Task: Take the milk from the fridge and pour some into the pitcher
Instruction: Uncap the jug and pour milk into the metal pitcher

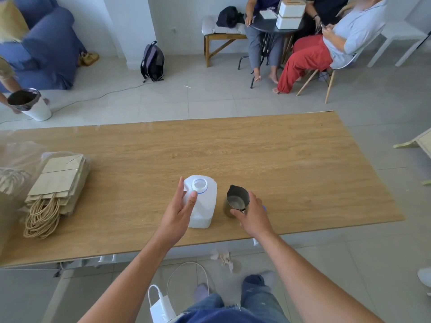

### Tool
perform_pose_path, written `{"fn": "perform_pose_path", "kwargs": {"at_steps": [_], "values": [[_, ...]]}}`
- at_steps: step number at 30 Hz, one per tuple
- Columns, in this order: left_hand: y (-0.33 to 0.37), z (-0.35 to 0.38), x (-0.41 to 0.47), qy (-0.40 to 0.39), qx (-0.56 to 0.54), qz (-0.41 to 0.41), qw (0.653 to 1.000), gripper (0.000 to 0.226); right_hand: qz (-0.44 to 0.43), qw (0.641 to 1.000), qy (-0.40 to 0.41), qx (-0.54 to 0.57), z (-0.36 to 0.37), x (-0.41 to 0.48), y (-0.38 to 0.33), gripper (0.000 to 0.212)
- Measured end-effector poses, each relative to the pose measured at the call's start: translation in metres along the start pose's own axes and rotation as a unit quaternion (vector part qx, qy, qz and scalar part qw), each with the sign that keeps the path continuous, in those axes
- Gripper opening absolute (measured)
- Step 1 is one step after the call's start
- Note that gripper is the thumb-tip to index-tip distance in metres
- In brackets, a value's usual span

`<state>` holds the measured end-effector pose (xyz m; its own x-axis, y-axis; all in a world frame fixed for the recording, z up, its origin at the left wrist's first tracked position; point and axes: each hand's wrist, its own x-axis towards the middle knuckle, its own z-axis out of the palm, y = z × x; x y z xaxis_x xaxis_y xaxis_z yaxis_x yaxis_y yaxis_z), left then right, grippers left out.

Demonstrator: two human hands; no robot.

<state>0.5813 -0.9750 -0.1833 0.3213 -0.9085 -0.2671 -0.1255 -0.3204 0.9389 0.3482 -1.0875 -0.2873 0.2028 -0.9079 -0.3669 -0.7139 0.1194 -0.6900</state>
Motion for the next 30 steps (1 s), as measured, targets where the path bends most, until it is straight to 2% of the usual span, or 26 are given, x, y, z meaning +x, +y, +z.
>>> {"fn": "perform_pose_path", "kwargs": {"at_steps": [4,11,16,21,25,30], "values": [[0.009,-0.001,0.003,-0.023,0.115,-0.02,0.993,0.103,-0.001,1.0,-0.014,0.004,-0.003,0.0,0.002,0.086],[0.026,0.003,0.015,-0.059,0.261,0.005,0.963,0.102,-0.014,0.999,-0.037,-0.019,-0.01,0.006,0.001,0.08],[0.035,0.008,0.028,-0.088,0.351,0.011,0.932,0.099,-0.005,0.999,-0.027,-0.034,-0.003,0.009,0.003,0.096],[0.033,0.013,0.045,-0.111,0.409,0.011,0.906,0.1,0.002,0.999,-0.031,-0.04,-0.003,0.012,0.004,0.097],[0.028,0.017,0.055,-0.14,0.445,0.03,0.884,0.095,-0.001,0.999,-0.029,-0.042,0.0,0.012,0.005,0.099],[0.023,0.021,0.066,-0.157,0.448,0.053,0.878,0.072,-0.004,0.999,-0.028,-0.044,0.002,0.014,0.006,0.101]]}}
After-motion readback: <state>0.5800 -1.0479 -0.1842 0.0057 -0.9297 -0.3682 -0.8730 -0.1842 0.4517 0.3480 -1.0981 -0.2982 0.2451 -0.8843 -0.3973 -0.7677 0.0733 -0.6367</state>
